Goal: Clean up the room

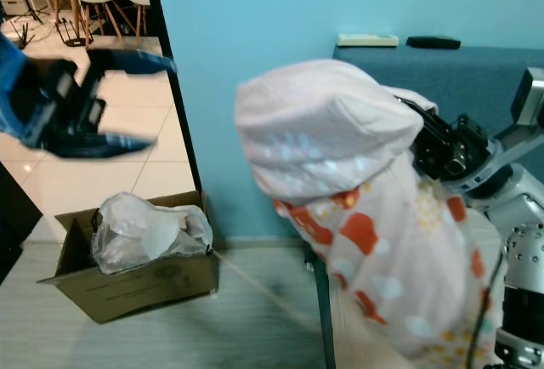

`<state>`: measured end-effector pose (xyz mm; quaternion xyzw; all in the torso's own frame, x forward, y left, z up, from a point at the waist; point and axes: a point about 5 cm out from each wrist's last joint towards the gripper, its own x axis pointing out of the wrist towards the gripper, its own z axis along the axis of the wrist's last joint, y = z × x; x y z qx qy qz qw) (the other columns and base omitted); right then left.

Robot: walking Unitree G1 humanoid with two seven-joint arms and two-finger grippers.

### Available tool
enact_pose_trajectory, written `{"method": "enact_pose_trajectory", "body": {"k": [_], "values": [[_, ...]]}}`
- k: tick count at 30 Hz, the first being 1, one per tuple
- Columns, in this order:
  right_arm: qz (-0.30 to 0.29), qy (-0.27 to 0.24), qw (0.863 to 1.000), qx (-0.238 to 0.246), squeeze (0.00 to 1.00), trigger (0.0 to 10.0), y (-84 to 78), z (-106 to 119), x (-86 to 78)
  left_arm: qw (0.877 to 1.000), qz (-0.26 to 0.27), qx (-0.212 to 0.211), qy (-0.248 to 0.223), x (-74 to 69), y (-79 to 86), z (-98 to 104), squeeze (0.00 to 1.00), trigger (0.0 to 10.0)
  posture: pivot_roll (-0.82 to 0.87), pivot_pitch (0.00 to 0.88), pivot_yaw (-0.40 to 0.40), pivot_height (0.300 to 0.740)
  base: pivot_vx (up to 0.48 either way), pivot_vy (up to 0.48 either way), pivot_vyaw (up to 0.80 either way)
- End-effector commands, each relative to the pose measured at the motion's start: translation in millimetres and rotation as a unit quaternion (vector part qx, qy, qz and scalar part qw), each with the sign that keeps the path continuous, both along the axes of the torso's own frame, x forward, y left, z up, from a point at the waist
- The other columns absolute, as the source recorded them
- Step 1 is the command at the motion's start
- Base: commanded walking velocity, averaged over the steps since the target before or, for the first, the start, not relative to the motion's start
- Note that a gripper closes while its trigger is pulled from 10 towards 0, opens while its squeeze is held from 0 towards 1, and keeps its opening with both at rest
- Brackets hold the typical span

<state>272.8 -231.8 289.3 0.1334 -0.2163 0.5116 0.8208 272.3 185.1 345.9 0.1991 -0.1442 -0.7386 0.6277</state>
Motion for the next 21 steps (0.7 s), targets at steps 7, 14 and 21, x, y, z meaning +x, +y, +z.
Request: {"method": "enact_pose_trajectory", "body": {"k": [7,14,21], "values": [[0.065,-0.052,0.997,-0.010,0.00,10.0,19.3,18.8,-9.6,0.991,0.012,0.118,-0.054,11.4,-14.7,-13.5,1.00,10.0,-0.04,0.000,-0.034,0.740,0.000,0.000,0.00],[0.112,-0.067,0.991,-0.011,0.00,10.0,39.2,24.0,-10.5,0.981,0.038,0.119,-0.148,22.8,-18.5,26.9,1.00,10.0,-0.05,0.000,-0.027,0.740,0.000,0.000,0.00],[0.136,-0.066,0.988,-0.015,0.00,10.0,52.4,23.3,-11.9,0.976,0.050,0.126,-0.170,22.5,-12.2,43.1,1.00,10.0,-0.04,0.000,-0.024,0.740,0.000,0.000,0.00]]}}
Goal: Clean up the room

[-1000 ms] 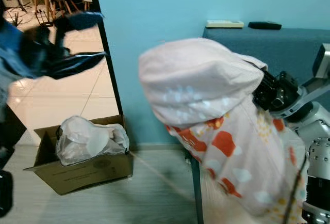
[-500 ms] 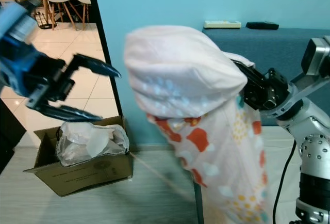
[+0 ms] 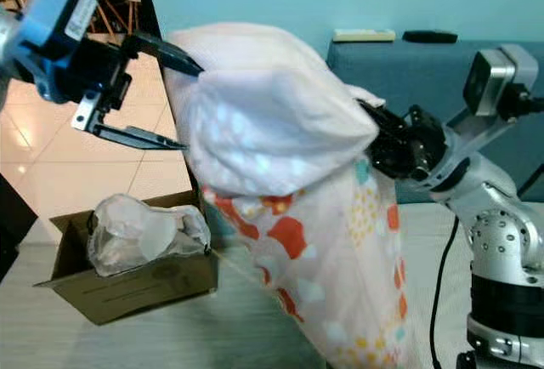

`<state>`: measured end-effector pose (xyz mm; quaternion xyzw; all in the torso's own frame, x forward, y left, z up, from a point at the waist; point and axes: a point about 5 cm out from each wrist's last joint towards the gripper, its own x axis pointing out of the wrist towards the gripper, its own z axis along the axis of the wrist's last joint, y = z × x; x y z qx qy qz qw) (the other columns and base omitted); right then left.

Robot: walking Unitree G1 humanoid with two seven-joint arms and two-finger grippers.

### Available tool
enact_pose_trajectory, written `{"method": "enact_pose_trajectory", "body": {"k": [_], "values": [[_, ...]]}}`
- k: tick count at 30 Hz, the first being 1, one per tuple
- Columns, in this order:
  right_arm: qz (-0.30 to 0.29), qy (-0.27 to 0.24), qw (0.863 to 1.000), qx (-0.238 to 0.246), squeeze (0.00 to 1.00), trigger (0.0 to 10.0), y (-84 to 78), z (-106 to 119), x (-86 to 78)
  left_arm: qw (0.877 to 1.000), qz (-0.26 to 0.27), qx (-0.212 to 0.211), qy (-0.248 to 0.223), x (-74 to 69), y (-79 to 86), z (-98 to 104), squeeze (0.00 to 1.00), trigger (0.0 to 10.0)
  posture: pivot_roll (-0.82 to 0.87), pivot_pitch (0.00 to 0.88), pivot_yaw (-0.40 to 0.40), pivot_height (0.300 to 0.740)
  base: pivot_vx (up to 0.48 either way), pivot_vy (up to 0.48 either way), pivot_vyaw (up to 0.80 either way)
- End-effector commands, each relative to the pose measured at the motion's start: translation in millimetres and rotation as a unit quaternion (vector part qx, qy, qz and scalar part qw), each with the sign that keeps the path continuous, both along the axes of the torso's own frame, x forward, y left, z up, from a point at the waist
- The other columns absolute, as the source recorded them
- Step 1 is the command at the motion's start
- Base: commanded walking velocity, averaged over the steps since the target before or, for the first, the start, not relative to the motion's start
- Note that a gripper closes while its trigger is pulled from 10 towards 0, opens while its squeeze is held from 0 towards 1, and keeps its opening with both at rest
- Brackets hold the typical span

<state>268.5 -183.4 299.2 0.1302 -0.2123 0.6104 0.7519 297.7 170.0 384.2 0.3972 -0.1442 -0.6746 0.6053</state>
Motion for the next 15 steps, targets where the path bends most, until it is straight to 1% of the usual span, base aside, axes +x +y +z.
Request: {"method": "enact_pose_trajectory", "body": {"k": [1,2,3,4,6,10,15], "values": [[0.024,-0.038,0.999,0.005,0.00,10.0,5.1,13.3,-7.5,1.000,0.001,0.011,-0.011,-2.4,4.4,5.6,1.00,10.0,-0.04,0.000,-0.024,0.740,0.000,0.000,0.00],[0.028,-0.038,0.999,0.004,0.00,10.0,6.8,13.4,-7.5,1.000,0.008,0.026,-0.008,-3.3,8.2,4.0,1.00,10.0,-0.04,0.000,-0.024,0.740,0.000,0.000,0.00],[0.028,-0.038,0.999,0.004,0.00,10.0,6.8,13.4,-7.5,1.000,0.008,0.026,-0.008,-3.3,8.2,4.0,1.00,10.0,-0.04,0.000,-0.024,0.740,0.000,0.000,0.00],[0.032,-0.040,0.999,0.003,0.00,10.0,8.0,14.0,-8.4,0.999,0.010,0.036,-0.004,-3.7,10.2,1.2,1.00,10.0,-0.04,0.000,-0.025,0.740,0.000,0.000,0.00],[0.033,-0.040,0.999,0.003,0.00,10.0,8.2,14.2,-8.6,0.999,0.010,0.037,-0.004,-3.6,10.5,0.8,1.00,10.0,-0.04,0.000,-0.025,0.740,0.000,0.000,0.00],[0.042,-0.044,0.998,-0.007,0.00,10.0,9.6,16.0,-11.9,0.999,0.013,0.026,-0.022,1.5,9.8,5.9,1.00,10.0,-0.04,0.000,-0.025,0.740,0.000,0.000,0.00],[0.051,-0.048,0.997,-0.015,0.00,10.0,11.4,16.0,-15.1,0.999,0.017,0.024,-0.023,3.8,11.3,8.7,1.00,10.0,-0.04,0.000,-0.022,0.740,0.000,0.000,0.00]]}}
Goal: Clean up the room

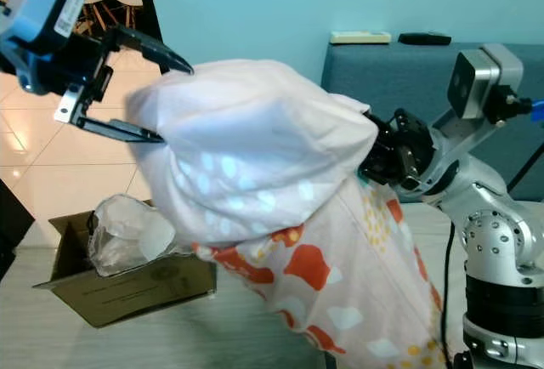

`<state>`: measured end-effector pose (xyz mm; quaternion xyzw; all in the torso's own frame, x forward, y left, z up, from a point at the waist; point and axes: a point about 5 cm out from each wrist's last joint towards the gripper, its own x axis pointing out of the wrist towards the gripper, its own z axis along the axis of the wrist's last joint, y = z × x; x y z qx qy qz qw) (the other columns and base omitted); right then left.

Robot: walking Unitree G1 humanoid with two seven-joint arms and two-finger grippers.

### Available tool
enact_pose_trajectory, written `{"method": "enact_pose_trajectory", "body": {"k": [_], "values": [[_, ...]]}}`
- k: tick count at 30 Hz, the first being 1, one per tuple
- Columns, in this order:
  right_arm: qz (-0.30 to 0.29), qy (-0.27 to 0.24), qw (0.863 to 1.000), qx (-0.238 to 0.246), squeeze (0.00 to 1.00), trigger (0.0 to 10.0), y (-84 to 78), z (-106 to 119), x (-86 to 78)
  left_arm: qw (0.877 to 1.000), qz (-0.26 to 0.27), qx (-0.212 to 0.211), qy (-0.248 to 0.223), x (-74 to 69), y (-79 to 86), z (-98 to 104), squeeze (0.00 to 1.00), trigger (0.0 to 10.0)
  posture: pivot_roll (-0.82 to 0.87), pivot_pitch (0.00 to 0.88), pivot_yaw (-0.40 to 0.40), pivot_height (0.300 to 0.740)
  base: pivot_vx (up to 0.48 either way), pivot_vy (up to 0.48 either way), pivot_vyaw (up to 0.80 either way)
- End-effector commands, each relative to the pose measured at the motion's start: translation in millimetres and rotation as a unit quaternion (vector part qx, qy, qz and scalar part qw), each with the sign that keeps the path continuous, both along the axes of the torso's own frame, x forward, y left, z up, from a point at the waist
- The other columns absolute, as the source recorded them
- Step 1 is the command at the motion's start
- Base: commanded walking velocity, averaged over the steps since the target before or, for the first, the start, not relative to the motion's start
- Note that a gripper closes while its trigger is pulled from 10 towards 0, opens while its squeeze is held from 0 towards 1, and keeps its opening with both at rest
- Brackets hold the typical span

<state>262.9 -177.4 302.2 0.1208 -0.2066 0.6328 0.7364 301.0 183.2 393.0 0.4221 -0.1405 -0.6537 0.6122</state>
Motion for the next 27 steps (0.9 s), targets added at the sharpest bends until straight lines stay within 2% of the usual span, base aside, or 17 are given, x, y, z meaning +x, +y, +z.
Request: {"method": "enact_pose_trajectory", "body": {"k": [1,7,9,13,14,16,19,21,27], "values": [[0.028,-0.040,0.999,-0.002,0.00,10.0,5.8,12.9,-9.9,1.000,-0.005,0.013,0.001,0.6,-1.5,-0.3,1.00,10.0,-0.04,0.000,-0.022,0.740,0.000,0.000,0.00],[0.033,-0.044,0.998,-0.002,0.00,10.0,7.5,13.7,-11.4,0.999,-0.017,0.025,0.034,-2.8,-2.8,-10.2,1.00,10.0,-0.05,0.000,-0.019,0.740,0.000,0.000,0.00],[0.035,-0.050,0.998,0.000,0.00,10.0,8.6,15.8,-12.3,0.996,-0.025,0.042,0.069,-6.5,-3.4,-22.5,1.00,10.0,-0.05,0.000,-0.017,0.740,0.000,0.000,0.00],[0.036,-0.055,0.998,0.003,0.00,10.0,8.8,17.8,-13.2,0.995,-0.026,0.047,0.089,-6.0,-3.1,-30.5,1.00,10.0,-0.05,0.000,-0.017,0.740,0.000,0.000,0.00],[0.036,-0.057,0.998,0.005,0.00,10.0,8.8,18.7,-13.1,0.994,-0.026,0.051,0.091,-3.5,-4.1,-36.6,0.00,10.0,-0.05,0.000,-0.016,0.740,0.000,0.000,0.00],[0.036,-0.057,0.998,0.005,0.00,10.0,8.8,18.7,-13.1,0.994,-0.026,0.051,0.091,-3.5,-4.1,-36.6,0.00,10.0,-0.05,0.000,-0.016,0.740,0.000,0.000,0.00],[0.036,-0.059,0.998,0.008,0.00,10.0,9.0,19.9,-12.9,0.994,-0.027,0.055,0.092,2.8,-8.4,-47.7,0.00,10.0,-0.05,0.000,-0.016,0.740,0.000,0.000,0.00],[0.037,-0.061,0.997,0.011,0.00,10.0,8.2,21.3,-13.9,0.995,-0.027,0.042,0.081,10.3,-14.4,-50.6,0.00,10.0,-0.05,0.000,-0.016,0.740,0.000,0.000,0.00],[0.038,-0.063,0.997,0.016,0.00,10.0,7.6,21.7,-14.4,0.998,-0.015,0.025,0.058,19.6,-25.9,-56.1,0.00,10.0,-0.05,0.000,-0.014,0.740,0.000,0.000,0.00]]}}
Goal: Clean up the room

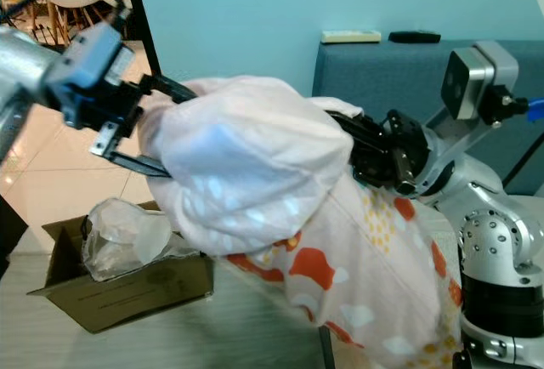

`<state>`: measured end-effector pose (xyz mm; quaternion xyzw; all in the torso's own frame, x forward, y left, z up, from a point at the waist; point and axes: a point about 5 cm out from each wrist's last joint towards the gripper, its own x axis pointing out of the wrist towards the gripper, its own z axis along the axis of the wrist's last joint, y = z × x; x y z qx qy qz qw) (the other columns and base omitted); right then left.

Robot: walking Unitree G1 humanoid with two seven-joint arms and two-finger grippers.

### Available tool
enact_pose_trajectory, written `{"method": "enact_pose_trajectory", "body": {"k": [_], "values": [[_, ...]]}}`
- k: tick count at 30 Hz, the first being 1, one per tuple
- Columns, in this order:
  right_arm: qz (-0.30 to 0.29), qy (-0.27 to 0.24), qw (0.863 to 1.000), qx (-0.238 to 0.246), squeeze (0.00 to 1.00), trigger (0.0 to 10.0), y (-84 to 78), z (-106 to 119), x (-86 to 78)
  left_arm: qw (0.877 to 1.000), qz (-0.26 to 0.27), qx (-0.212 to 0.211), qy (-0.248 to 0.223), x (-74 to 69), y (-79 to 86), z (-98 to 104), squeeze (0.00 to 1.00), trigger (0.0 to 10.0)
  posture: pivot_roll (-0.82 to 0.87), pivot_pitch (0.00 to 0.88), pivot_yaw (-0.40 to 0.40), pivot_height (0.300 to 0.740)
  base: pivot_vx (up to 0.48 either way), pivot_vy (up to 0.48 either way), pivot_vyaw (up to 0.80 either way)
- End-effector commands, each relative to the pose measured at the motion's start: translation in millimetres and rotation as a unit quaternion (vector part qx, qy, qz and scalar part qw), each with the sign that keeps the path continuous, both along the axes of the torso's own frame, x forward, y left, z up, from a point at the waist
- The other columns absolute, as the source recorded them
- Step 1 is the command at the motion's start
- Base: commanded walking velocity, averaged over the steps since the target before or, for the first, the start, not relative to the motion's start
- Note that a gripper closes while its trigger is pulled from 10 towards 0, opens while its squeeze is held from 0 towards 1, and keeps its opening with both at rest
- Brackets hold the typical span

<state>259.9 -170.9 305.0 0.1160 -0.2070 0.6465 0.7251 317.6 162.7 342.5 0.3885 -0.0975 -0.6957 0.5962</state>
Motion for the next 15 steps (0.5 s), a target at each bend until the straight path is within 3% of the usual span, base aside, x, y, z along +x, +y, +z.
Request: {"method": "enact_pose_trajectory", "body": {"k": [1,4,5,7,8,15], "values": [[0.022,-0.055,0.998,0.023,0.00,10.0,1.2,18.9,-11.3,1.000,0.013,-0.001,-0.009,4.3,-8.8,-7.8,0.00,10.0,-0.05,0.000,-0.014,0.740,0.000,0.000,0.00],[0.022,-0.055,0.998,0.023,0.00,10.0,1.4,18.8,-11.2,1.000,0.013,-0.011,-0.007,4.6,-13.3,-11.4,0.00,10.0,-0.05,0.000,-0.014,0.740,0.000,0.000,0.00],[0.021,-0.055,0.998,0.024,0.00,10.0,1.8,18.7,-10.8,1.000,0.004,-0.018,0.004,2.7,-15.1,-13.1,0.00,8.5,-0.05,0.000,-0.014,0.740,0.000,0.000,0.00],[0.020,-0.055,0.998,0.024,0.00,10.0,1.9,18.6,-10.7,1.000,0.002,-0.020,0.006,2.3,-15.4,-13.3,0.00,8.5,-0.05,0.000,-0.014,0.740,0.000,0.000,0.00],[0.020,-0.055,0.998,0.024,0.00,10.0,1.9,18.7,-10.6,1.000,-0.009,-0.022,0.019,-0.2,-15.2,-14.0,0.00,0.0,-0.05,0.000,-0.014,0.740,0.000,0.000,0.00],[0.016,-0.054,0.998,0.027,0.00,10.0,2.0,18.3,-9.7,0.998,-0.039,-0.029,0.045,-5.4,-16.8,-17.8,0.00,0.0,-0.06,0.000,-0.015,0.740,0.000,0.000,0.00]]}}
